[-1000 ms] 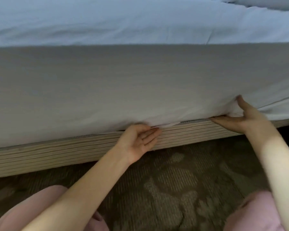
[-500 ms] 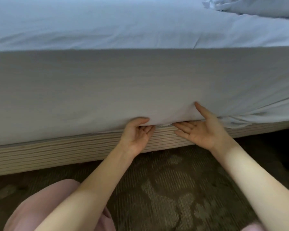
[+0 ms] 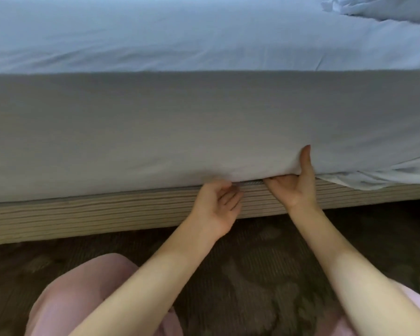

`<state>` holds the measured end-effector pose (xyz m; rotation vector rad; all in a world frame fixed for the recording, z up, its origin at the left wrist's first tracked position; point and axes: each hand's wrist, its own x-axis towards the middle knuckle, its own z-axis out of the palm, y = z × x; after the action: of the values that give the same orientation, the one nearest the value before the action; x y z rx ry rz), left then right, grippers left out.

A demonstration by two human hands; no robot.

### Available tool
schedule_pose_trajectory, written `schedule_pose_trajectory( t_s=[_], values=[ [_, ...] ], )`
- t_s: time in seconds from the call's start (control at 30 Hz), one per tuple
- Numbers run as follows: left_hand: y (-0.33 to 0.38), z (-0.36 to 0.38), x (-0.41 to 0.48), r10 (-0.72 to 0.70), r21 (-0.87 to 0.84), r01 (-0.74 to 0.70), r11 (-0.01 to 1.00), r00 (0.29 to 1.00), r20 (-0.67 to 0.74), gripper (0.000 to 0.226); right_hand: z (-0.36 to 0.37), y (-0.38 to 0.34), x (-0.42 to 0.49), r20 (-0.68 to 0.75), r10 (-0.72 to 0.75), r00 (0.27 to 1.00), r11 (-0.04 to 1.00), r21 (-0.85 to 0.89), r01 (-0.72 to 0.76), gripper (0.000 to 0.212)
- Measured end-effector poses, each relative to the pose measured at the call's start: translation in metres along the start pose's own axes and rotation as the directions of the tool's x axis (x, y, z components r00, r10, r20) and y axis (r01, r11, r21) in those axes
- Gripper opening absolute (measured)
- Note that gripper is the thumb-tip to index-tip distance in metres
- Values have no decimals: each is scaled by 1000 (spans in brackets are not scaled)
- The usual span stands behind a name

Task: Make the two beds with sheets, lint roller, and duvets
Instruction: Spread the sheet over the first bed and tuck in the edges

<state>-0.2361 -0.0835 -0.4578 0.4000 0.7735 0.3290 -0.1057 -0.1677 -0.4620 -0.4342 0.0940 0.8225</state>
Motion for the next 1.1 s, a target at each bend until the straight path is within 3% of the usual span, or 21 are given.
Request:
schedule_pose_trajectory(
  t_s=[0.27, 0.47, 0.53, 0.6, 0.7, 0.8, 0.97, 1.1],
  values=[
    [25, -19, -6, -2, 48, 6, 999, 997, -72, 18, 1, -9, 2, -120, 15, 993, 981, -192, -38, 71],
    [31, -18, -5, 92, 77, -84, 993, 990, -106, 17, -10, -35, 1, -281, 103, 954, 892, -399, -214, 71],
    [33, -17, -4, 92, 2, -92, 996, 994, -65, 16, -12, -33, -1, -284, 114, 952, 894, -390, -223, 73],
    [34, -16, -1, 77, -109, -77, 991, 997, -4, 28, -13, -26, -2, -251, 108, 962, 936, -300, -183, 74],
    [27, -15, 8, 87, -213, -65, 975, 992, 94, 35, -11, -13, 1, -184, 75, 980, 985, -139, -101, 65],
    [18, -7, 23, 110, -281, -58, 958, 979, 174, 42, -7, -2, 5, -134, 45, 990, 992, -110, -60, 57],
    [5, 3, 31, 166, -328, -60, 943, 938, 306, 53, -2, 6, 6, -91, 47, 995, 991, -124, -58, 60],
    [1, 19, 20, 132, -450, -34, 893, 973, 189, 50, 7, -6, -6, -232, 114, 966, 924, -332, -189, 70]
  ],
)
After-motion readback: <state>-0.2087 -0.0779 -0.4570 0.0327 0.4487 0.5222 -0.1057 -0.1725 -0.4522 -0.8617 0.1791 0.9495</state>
